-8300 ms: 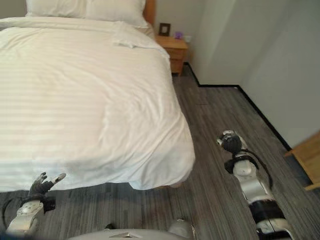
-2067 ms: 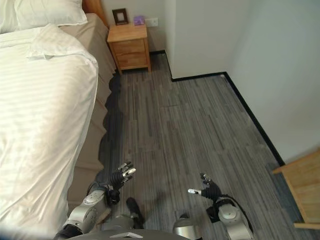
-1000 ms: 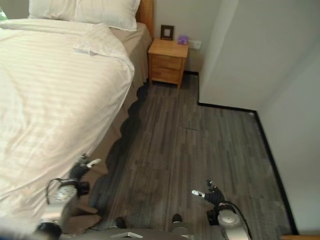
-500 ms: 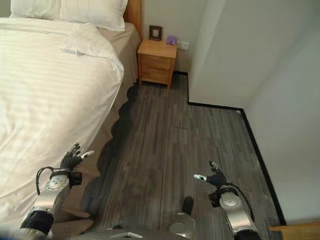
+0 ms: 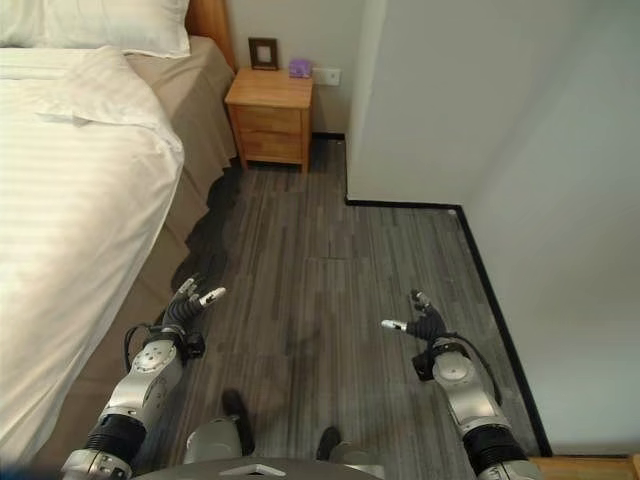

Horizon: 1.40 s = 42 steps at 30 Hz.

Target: Making the bed.

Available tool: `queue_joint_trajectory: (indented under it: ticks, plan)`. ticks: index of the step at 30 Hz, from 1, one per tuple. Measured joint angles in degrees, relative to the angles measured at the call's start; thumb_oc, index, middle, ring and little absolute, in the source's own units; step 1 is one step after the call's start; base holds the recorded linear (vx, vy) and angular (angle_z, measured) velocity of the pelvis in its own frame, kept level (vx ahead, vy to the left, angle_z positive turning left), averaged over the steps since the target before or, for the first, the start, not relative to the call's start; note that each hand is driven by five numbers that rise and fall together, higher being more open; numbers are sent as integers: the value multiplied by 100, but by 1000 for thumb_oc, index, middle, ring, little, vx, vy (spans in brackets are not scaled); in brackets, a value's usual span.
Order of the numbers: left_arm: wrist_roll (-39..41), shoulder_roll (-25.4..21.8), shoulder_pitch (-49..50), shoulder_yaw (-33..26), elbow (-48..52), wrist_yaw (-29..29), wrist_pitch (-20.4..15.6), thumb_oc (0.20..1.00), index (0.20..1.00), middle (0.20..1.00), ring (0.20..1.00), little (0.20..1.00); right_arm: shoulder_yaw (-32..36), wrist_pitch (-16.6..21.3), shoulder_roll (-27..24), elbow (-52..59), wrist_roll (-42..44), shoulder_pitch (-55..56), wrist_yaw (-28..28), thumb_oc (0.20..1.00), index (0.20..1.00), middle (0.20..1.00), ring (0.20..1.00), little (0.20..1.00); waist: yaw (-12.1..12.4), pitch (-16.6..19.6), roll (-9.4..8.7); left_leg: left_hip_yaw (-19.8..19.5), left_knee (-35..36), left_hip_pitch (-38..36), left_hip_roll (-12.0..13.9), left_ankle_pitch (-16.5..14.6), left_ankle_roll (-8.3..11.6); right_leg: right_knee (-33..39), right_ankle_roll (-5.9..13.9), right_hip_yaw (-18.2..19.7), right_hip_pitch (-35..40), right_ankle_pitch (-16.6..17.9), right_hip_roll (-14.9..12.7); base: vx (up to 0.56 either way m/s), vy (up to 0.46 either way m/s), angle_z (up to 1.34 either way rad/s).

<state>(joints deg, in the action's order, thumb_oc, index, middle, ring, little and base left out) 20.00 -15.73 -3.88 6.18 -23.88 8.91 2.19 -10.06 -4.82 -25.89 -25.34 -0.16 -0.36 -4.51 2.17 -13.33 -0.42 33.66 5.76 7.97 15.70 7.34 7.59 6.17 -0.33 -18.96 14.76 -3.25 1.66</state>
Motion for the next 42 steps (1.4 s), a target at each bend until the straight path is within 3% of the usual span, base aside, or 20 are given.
queue_joint_trajectory:
  ticks: [3,5,6,7,8,9,10,14,17,21,23,24,26,27,31,33,37,38,40,42]
  plan:
    - [16,-47,84,-57,17,34,42,1000,1000,1000,1000,1000,-395,-63,-145,-21,-154,78,146,1000,1000,1000,1000,1000,-35,165,-105,179,-566,-21,145,68,-120,-132,447,69,580,-590,-289,888,117,-24]
    - [22,-199,192,-129,19,58,44,1000,1000,1000,1000,1000,-574,-73,53,-57,-236,89,219,1000,1000,1000,1000,1000,127,423,-525,318,-845,-152,-135,160,-414,-248,637,198,664,-757,-734,488,135,-50]
    - [51,-258,153,-242,2,148,66,1000,1000,1000,1000,1000,-834,-68,199,-24,-373,-8,264,1000,1000,1000,1000,1000,201,487,-681,407,-893,-340,-278,-132,-940,-1269,861,217,344,-730,-990,507,233,-34]
    - [140,-275,131,-239,0,153,66,1000,1000,1000,1000,1000,-852,-63,275,31,-457,16,267,1000,1000,1000,1000,1000,215,484,-647,391,-807,-462,-362,-128,-993,-1970,1108,252,105,-589,-1084,947,310,9]
    - [183,-232,89,-253,-26,157,90,1000,1000,1000,1000,1000,-929,-69,321,202,-600,101,268,1000,1000,1000,1000,1000,235,424,-600,311,-775,-730,-560,-310,-1164,-4272,1579,474,-797,2,-1573,603,185,45]
    - [182,-240,91,-186,-25,155,103,1000,1000,1000,1000,1000,-949,-61,318,270,-665,161,279,1000,1000,1000,1000,1000,179,415,-646,159,-715,-905,-744,-425,-1137,-5244,1375,628,-1240,667,-1831,785,170,145]
    - [181,-298,93,-17,-31,161,166,1000,1000,1000,1000,1000,-881,-43,350,302,-675,288,305,1000,1000,1000,1000,1000,-124,392,-615,-278,-369,-1245,-1017,-517,-1270,-6116,1333,918,-1718,772,-1934,342,72,166]
    - [181,-205,122,0,75,185,211,1000,1000,1000,1000,1000,-608,-76,184,352,-673,145,289,1000,1000,1000,1000,1000,-214,237,-133,-814,-185,-1703,-1119,-845,-1337,-5365,1325,777,-2997,389,-2316,486,-53,117]
    - [182,-200,185,-47,165,196,225,1000,1000,1000,1000,1000,-590,-86,71,423,-675,201,275,1000,1000,1000,1000,1000,-367,215,-11,-1368,-166,-1907,-1249,-982,-1194,-3177,1264,308,-2875,369,-2602,711,-264,106]
    - [226,-229,241,-293,24,199,225,1000,1000,1000,1000,1000,-537,-112,135,31,-679,156,309,1000,1000,1000,1000,1000,-463,222,-222,-2043,-20,-2414,-1173,-1389,-767,10,1251,1187,-2393,714,-1971,651,-241,83]
    - [231,-268,128,-181,-286,194,224,1000,1000,1000,1000,1000,-405,-143,303,-161,-677,421,309,1000,1000,1000,1000,1000,-768,307,-515,-2711,-13,-2624,-931,-1620,-373,-26,1425,1908,-2097,538,-1870,593,-248,162]
    - [229,-109,56,-123,-444,195,220,1000,1000,1000,1000,1000,-338,-164,309,-347,-675,500,306,1000,1000,1000,1000,1000,-855,289,-383,-2801,-25,-2748,-670,-1630,-234,-140,1540,1955,-1937,1060,-1628,631,-288,155]
    - [230,210,139,149,-446,180,229,1000,1000,1000,1000,1000,-113,-251,240,-567,-671,497,285,1000,1000,1000,1000,1000,-946,152,-142,-2640,-492,-2820,-750,-1544,-236,-705,1439,2169,-1775,1099,-1370,561,-274,92]
    - [232,328,146,340,-438,142,229,1000,1000,1000,1000,1000,-23,-252,214,-668,-666,556,257,1000,1000,1000,1000,1000,-1173,122,-64,-2435,-707,-2839,-676,-1392,-288,-1001,1231,2031,-1608,812,-1343,462,-369,105]
    - [269,486,88,315,-519,81,166,1000,1000,1000,1000,1000,45,-215,128,-723,-593,393,239,1000,1000,1000,1000,1000,-1371,-9,175,-3286,-3247,-1574,-463,-624,770,-2114,722,1521,-1729,95,-1357,395,-476,33]
    - [441,432,12,186,-524,99,162,1000,1000,1000,1000,1000,-5,-219,131,-686,-541,351,258,1000,1000,1000,1000,1000,-1218,-238,9,-3236,-4205,-1088,-480,419,746,-2258,534,1563,-1618,-19,-1430,290,-242,-34]
    - [475,325,-78,178,-515,52,139,1000,1000,1000,1000,1000,9,-242,77,-563,-540,282,229,1000,1000,1000,1000,1000,-1025,-313,-188,-1982,-3380,-788,-487,-424,536,-1220,321,1665,-815,-8,-1334,527,-93,-20]
    - [474,303,-64,107,-582,-8,138,1000,1000,1000,1000,1000,-11,-248,92,-437,-540,371,233,1000,1000,1000,1000,1000,-978,-293,-158,-1686,-2112,-872,-470,-515,408,-731,230,1608,-488,27,-1128,580,14,4]
    - [474,244,-101,-8,-638,-18,153,1000,1000,1000,1000,1000,-61,-229,96,-404,-541,363,249,1000,1000,1000,1000,1000,-827,-243,-51,-1722,-364,-916,-514,-321,187,-362,239,1572,-282,167,-847,513,-52,1]
    - [474,237,-78,-156,-927,-13,185,1000,1000,1000,1000,1000,-168,-233,103,-451,-544,434,251,1000,1000,1000,1000,1000,-700,-273,48,-1452,-31,-562,-408,-170,37,-3,238,1352,371,68,-536,426,-110,29]
